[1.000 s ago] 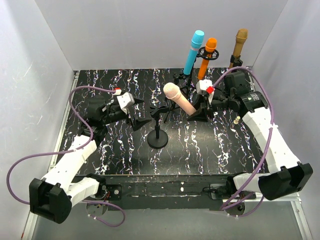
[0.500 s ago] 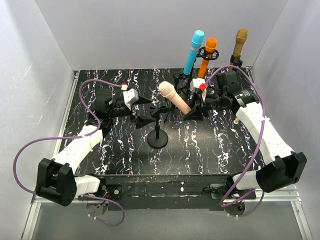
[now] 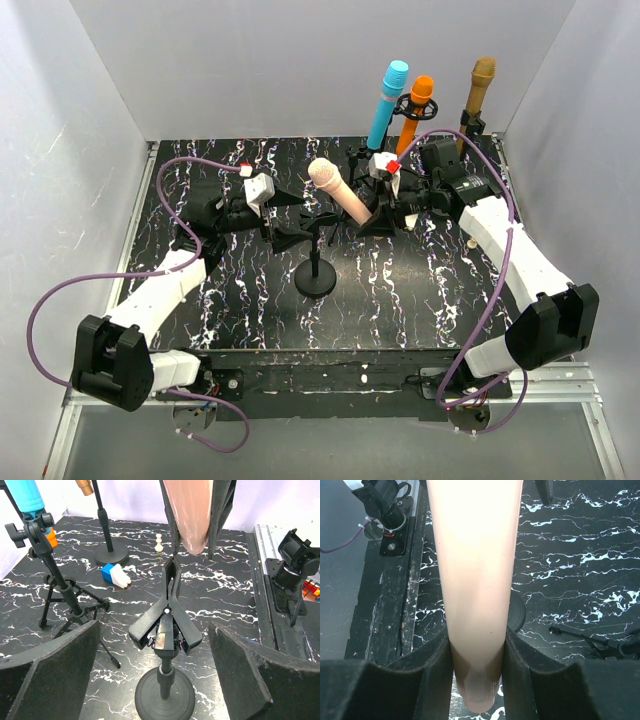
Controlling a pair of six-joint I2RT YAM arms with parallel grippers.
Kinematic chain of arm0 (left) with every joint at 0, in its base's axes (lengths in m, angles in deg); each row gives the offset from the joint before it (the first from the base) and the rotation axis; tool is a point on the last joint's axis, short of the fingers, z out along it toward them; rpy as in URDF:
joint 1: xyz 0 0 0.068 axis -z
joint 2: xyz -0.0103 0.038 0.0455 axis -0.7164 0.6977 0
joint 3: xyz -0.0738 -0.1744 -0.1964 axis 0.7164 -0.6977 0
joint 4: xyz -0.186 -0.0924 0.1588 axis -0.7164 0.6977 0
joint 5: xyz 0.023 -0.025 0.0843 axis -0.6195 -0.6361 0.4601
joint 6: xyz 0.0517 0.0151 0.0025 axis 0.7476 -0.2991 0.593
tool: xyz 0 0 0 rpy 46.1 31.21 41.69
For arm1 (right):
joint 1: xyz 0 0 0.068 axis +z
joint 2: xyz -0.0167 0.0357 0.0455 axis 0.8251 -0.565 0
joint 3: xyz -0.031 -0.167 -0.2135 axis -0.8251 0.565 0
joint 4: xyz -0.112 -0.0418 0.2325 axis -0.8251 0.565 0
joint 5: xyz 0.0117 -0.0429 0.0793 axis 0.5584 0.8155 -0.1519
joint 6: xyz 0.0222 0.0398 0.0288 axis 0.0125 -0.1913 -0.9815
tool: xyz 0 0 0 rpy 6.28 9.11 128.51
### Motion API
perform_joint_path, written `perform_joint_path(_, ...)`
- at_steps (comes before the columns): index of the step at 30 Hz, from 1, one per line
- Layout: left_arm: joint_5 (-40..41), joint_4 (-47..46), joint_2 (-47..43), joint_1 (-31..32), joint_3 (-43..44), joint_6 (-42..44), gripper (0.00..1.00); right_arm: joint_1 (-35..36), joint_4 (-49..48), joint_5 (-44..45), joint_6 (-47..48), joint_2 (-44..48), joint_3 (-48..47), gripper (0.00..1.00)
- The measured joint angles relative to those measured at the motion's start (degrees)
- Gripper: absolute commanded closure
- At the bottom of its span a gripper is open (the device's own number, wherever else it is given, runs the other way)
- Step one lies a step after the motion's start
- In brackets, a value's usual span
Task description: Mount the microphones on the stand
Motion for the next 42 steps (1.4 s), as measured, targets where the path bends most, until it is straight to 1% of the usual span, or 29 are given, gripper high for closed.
perform_joint_path(1,-0.07,-0.15,0.11,0.0,0.0,-0.2,0.18,0.11,-0.28,-0.02,-0.07,-0.02,0.0,0.99)
perform_joint_path(4,-0.59,-0.76,1.07,0.0,0.0,-0.87,0.23,0.57,-0.85,-0.02,-0.26,-0.15,0.13,0.99)
perform_joint_path(6,-0.87,-0.7,2.08,0.0,0.0,-1.11,0.25,0.96,-1.49,-0.02,-0.46,-0.24,0.63,0.99)
perform_joint_path(8,-1.09,-0.52,2.93,0.0,0.0,-1.27,0.29,1.31,-1.7,-0.02,-0.59,-0.44,1.14,0.99)
perform_joint_path(10,-1.33,-0.13,3.17,0.0,0.0,-1.29,0.39,1.53,-1.84,0.0,-0.66,-0.63,1.53,0.99)
perform_joint_path(11,-1.51,0.04,3.17,0.0,0.0,-1.31,0.48,1.6,-1.77,0.0,-0.68,-0.68,1.7,0.99)
perform_joint_path(12,-1.68,0.17,3.17,0.0,0.0,-1.33,0.54,1.62,-1.79,0.02,-0.7,-0.7,1.81,0.99)
perform_joint_path(13,-1.84,0.31,3.17,0.0,0.0,-1.44,0.57,1.66,-1.79,0.02,-0.76,-0.74,1.84,0.99)
perform_joint_path(16,-2.12,0.66,3.17,0.0,0.07,-1.29,0.73,1.66,-1.95,0.0,-0.85,-0.74,1.84,0.99)
perform_joint_path(18,-2.08,0.85,3.17,0.0,0.07,-1.36,0.73,1.66,-1.99,0.0,-0.85,-0.74,1.84,0.99)
perform_joint_path(20,-2.1,0.92,3.17,0.0,0.07,-1.38,0.68,1.66,-2.1,0.02,-0.85,-0.79,1.86,0.99)
perform_joint_path(21,-2.1,0.9,3.17,0.0,0.07,-1.38,0.67,1.66,-2.12,0.02,-0.85,-0.81,1.88,0.99)
perform_joint_path(22,-2.08,0.92,3.13,0.0,0.07,-1.4,0.68,1.66,-2.14,0.02,-0.85,-0.81,1.95,0.99)
perform_joint_path(24,-2.03,1.01,3.08,0.0,0.07,-1.51,0.73,1.66,-2.43,0.0,-0.87,-0.81,2.32,0.99)
perform_joint_path(26,-2.01,1.01,3.06,0.0,0.07,-1.75,0.74,1.66,-2.67,0.02,-0.94,-0.96,2.73,0.99)
perform_joint_path(27,-2.01,0.98,3.06,0.0,0.07,-1.97,0.71,1.66,-2.75,0.0,-1.01,-1.18,2.75,0.99)
perform_joint_path(28,-2.01,0.96,3.06,0.0,0.07,-2.19,0.64,1.7,-2.99,0.0,-1.05,-1.44,2.75,0.99)
perform_joint_path(31,-1.99,0.79,3.06,0.0,0.04,-2.56,0.26,1.88,-3.1,0.02,-1.09,-2.27,2.75,0.99)
perform_joint_path(32,-1.95,0.52,3.06,0.0,0.0,-2.91,0.15,1.95,-3.1,0.0,-1.09,-2.49,2.75,0.99)
perform_joint_path(33,-1.77,0.13,2.95,0.0,-0.04,-3.37,0.09,2.01,-3.1,0.02,-1.11,-2.71,2.75,0.99)
perform_joint_path(34,-1.57,-0.2,2.75,0.0,-0.15,-3.8,0.05,2.03,-3.1,0.02,-1.11,-2.89,2.75,0.99)
perform_joint_path(35,-1.36,-0.48,2.45,0.0,-0.28,-4.28,0.04,2.08,-3.1,0.02,-1.11,-2.99,2.75,0.99)
perform_joint_path(37,-1.07,-1.38,1.88,0.0,-0.39,-5.16,0.04,2.1,-3.13,0.02,-1.14,-3.06,2.75,0.99)
perform_joint_path(39,-1.05,-2.01,1.49,0.0,-0.39,-5.62,0.05,2.1,-3.17,0.02,-1.14,-3.06,2.75,0.99)
perform_joint_path(42,-1.05,-2.86,1.38,0.0,-0.39,-6.16,0.1,2.12,-3.23,0.02,-1.14,-3.06,2.75,0.99)
